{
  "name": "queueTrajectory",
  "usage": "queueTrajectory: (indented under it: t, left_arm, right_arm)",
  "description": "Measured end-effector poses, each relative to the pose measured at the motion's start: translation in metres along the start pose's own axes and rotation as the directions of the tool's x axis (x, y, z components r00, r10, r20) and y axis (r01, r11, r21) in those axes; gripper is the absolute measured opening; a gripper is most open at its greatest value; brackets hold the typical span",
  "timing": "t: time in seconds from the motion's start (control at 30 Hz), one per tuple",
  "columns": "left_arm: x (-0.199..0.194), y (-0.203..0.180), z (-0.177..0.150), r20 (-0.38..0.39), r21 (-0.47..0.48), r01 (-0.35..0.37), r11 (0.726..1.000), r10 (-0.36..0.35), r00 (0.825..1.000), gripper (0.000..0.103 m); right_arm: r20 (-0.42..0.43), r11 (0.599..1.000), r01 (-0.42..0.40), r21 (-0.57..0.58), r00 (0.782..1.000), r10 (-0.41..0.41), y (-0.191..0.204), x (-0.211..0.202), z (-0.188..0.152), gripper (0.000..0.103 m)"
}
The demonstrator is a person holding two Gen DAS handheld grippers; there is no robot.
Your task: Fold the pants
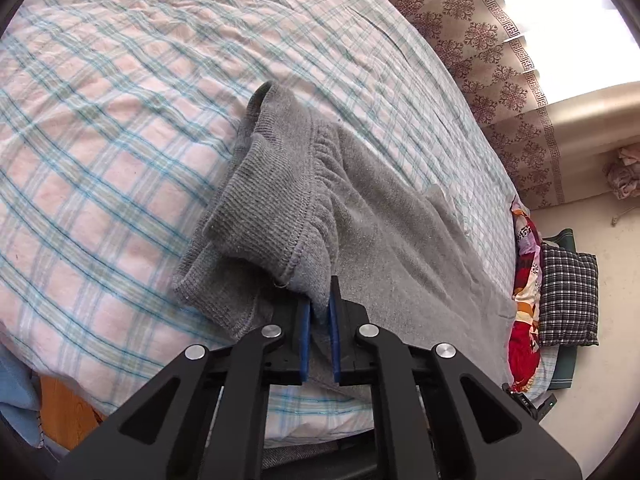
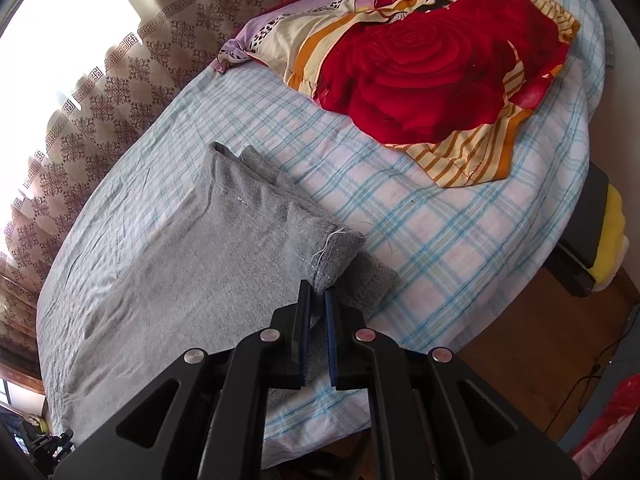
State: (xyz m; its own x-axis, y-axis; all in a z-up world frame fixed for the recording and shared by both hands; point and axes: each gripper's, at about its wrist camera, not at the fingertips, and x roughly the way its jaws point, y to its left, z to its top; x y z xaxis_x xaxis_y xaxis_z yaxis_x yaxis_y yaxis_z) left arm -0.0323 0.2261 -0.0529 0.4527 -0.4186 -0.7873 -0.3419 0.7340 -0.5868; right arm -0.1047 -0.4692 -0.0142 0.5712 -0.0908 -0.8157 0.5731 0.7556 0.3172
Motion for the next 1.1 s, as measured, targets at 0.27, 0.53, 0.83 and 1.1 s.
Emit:
queueTrajectory:
  t: [0.27,0.53,0.83,1.1]
  left_arm:
    - [-0.017,-0.006,-0.011,-0.009,0.127,-0.138,0.982,0.14,0.99,0.007]
    - [0.006,-0.004,-0.022,-0.022,0.237,-0.25,0.939,0.263,0.965,0.013]
    - [-0.031,-0.028,-0.019,0.167,0.296,-0.453,0.841,0.421,0.891,0.06]
    - [-0.017,-0.092,-0.019,0.242,0.466,-0.354,0.811,0.268,0.933,0.06]
  right_arm:
    - [0.022,0.996,0.046,-0.076,0.999,-0.045,0.012,-0.022,-0.005,0.006]
    - [-0.114,0.995,0.098,-0.012,0.989,-0.099,-0.015,0.008,-0.019,0.017]
    - [0.045,0.977,0.212,0.012,0.976,-0.213,-0.012,-0.026,-0.003,0.036]
    - [0.081,0.991,0.055,-0.124,0.996,-0.045,0.037,-0.014,0.005,0.036]
